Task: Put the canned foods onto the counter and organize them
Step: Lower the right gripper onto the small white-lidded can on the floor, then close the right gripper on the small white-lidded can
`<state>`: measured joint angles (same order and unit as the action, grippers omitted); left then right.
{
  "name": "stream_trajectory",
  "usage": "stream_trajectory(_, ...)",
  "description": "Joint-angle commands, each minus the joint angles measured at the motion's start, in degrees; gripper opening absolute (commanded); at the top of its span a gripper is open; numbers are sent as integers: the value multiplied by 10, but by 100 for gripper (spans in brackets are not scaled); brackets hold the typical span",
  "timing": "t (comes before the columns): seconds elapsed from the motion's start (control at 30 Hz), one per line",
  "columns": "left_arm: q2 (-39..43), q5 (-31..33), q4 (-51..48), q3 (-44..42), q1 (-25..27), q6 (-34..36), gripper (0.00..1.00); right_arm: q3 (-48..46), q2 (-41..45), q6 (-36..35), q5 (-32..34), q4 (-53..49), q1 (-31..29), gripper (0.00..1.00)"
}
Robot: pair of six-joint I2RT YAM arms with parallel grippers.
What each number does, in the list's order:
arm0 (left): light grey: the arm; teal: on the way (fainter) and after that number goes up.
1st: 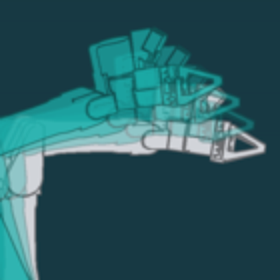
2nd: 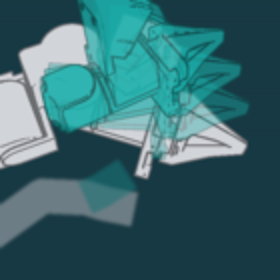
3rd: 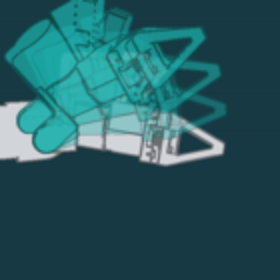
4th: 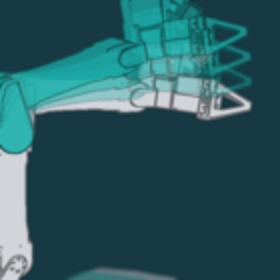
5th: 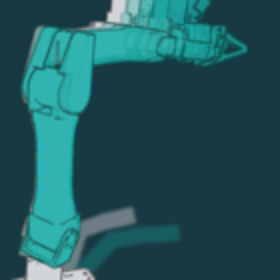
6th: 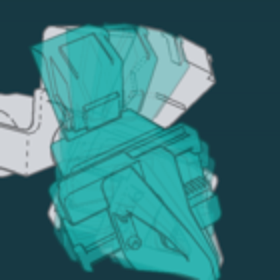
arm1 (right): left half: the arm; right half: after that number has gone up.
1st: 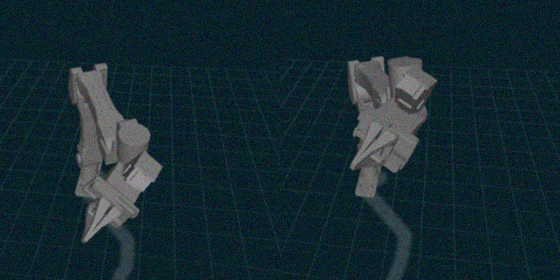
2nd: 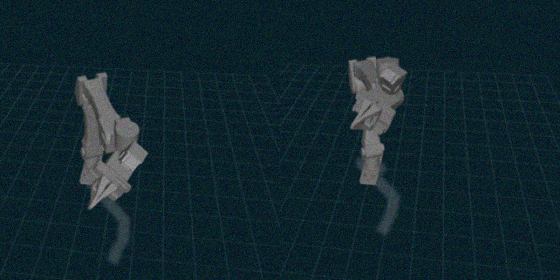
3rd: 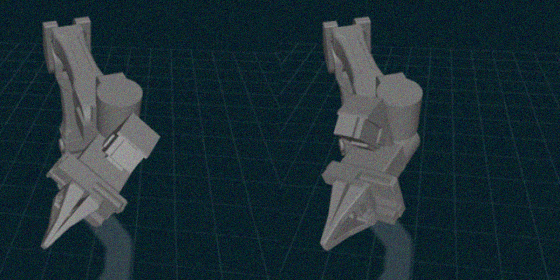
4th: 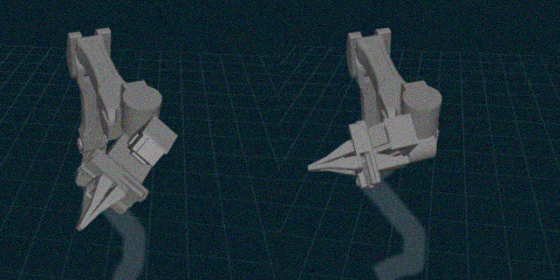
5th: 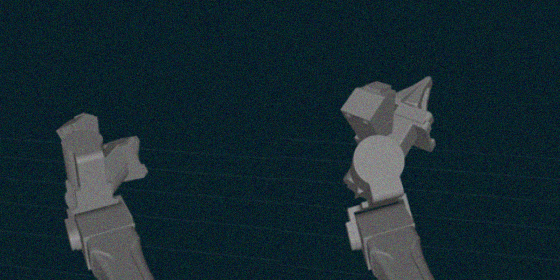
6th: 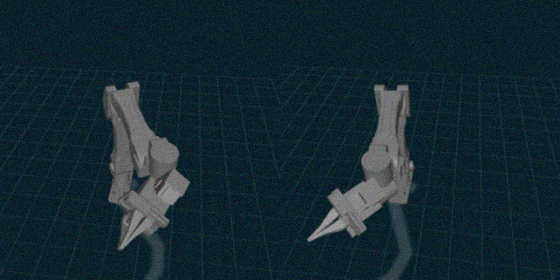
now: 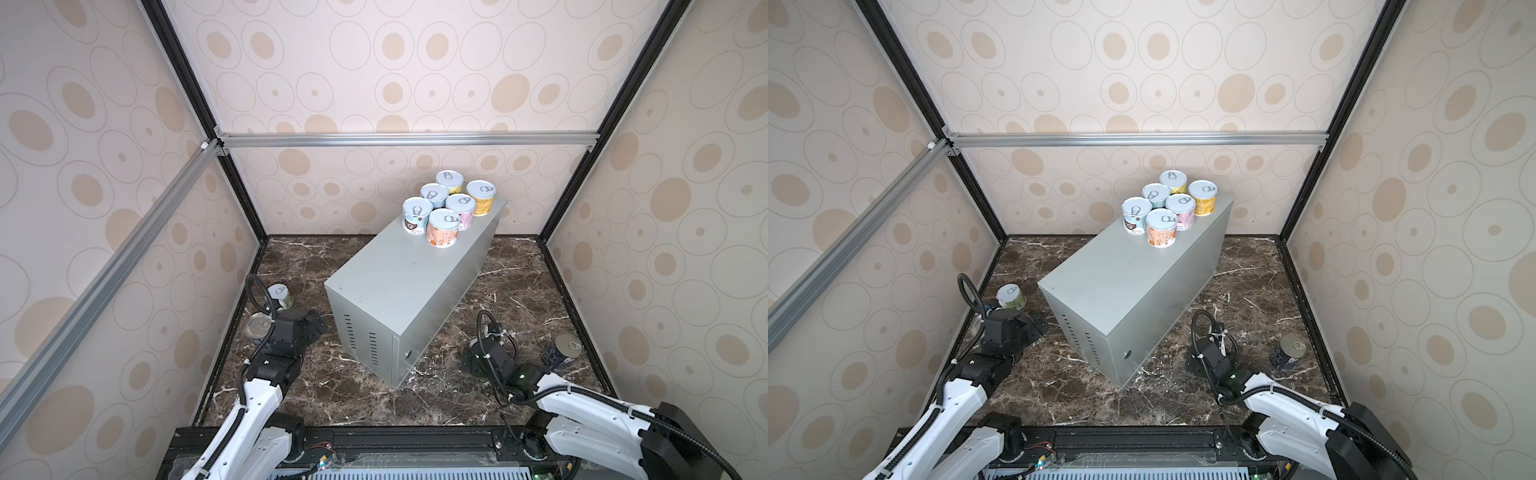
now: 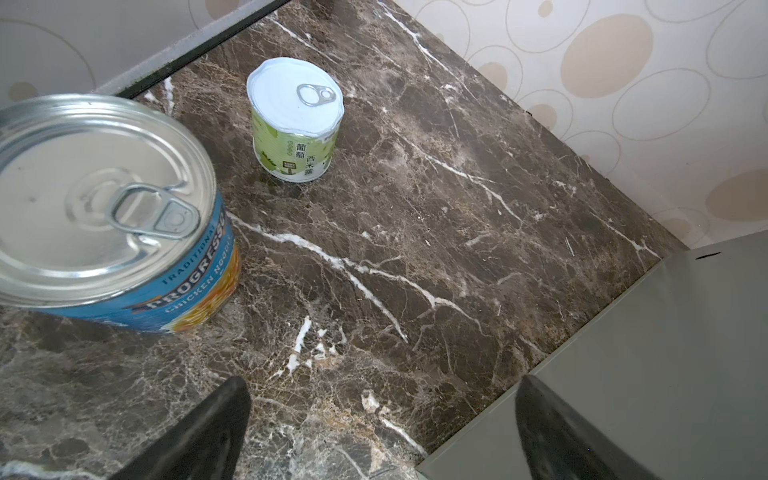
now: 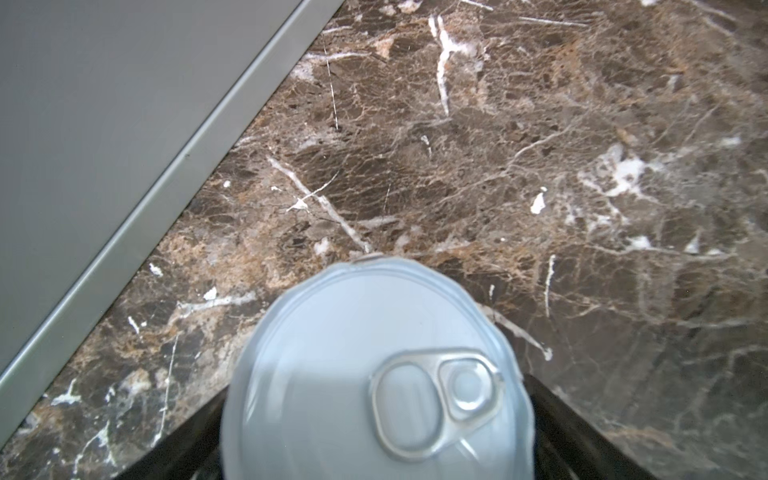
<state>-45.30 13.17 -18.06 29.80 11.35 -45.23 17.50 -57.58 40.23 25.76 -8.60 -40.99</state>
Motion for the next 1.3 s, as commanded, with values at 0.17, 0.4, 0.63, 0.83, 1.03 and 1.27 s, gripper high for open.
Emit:
stream_trajectory(0.17, 2, 6, 7, 1, 0, 10, 99, -41, -61, 23, 44, 134, -32, 97)
stream_trajectory(0.4, -5, 7, 7, 2, 1, 10, 99, -56, -124, 30, 71, 213, -35, 95)
stream_trajectory(0.63, -12, 5, 8, 2, 0, 11, 99, -41, -167, 53, 97, 200, -36, 87)
stream_trajectory(0.83, -14, 3, 9, 4, 1, 13, 99, -36, -157, 49, 98, 183, -36, 69)
stream_trajectory(1.03, -11, 0, 8, 4, 1, 18, 99, -22, -130, 37, 95, 137, -36, 63)
stream_trajectory(1.27, 5, 7, 1, 8, 1, 26, 100, 8, -66, 11, 85, 52, -36, 59)
